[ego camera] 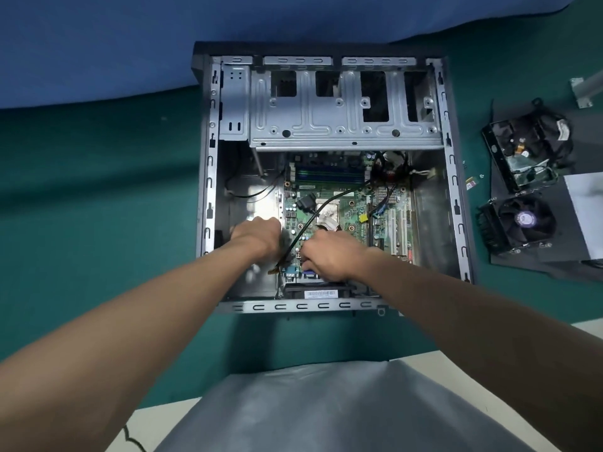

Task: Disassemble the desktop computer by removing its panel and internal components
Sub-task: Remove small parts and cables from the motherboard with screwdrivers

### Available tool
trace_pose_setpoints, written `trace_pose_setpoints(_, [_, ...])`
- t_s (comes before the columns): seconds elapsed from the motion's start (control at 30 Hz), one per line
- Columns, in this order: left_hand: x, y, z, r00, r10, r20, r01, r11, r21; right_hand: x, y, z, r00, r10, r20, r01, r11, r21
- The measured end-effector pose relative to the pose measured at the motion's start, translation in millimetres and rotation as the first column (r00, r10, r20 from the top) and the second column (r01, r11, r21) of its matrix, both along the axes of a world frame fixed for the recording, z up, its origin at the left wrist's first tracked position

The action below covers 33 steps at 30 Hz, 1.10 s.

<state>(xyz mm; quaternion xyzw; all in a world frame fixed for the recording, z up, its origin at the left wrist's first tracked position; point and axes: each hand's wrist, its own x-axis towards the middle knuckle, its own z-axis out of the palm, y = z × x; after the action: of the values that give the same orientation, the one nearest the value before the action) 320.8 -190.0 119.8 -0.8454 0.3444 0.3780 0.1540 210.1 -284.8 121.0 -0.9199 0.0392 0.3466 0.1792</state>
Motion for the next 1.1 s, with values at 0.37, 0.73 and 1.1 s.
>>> trace_pose_setpoints(0.37, [-6, 1, 1, 0.989, -0.135, 0.064, 0.126, 0.984, 0.128, 1, 4, 6, 0.995, -0.009, 0.100, 0.021, 0.992, -0.121])
trace_pose_setpoints(0.73, [9, -6, -2, 0.991, -0.131, 0.031, 0.132, 0.991, -0.038, -14, -18, 54, 0.941, -0.107, 0.320, 0.135, 0.989, -0.067])
trace_pose_setpoints(1.1, [-10, -57, 35, 0.873, 0.184, -0.451, -0.409, 0.781, -0.472, -83, -104, 165, 0.255, -0.695, 0.672, 0.597, 0.660, 0.456])
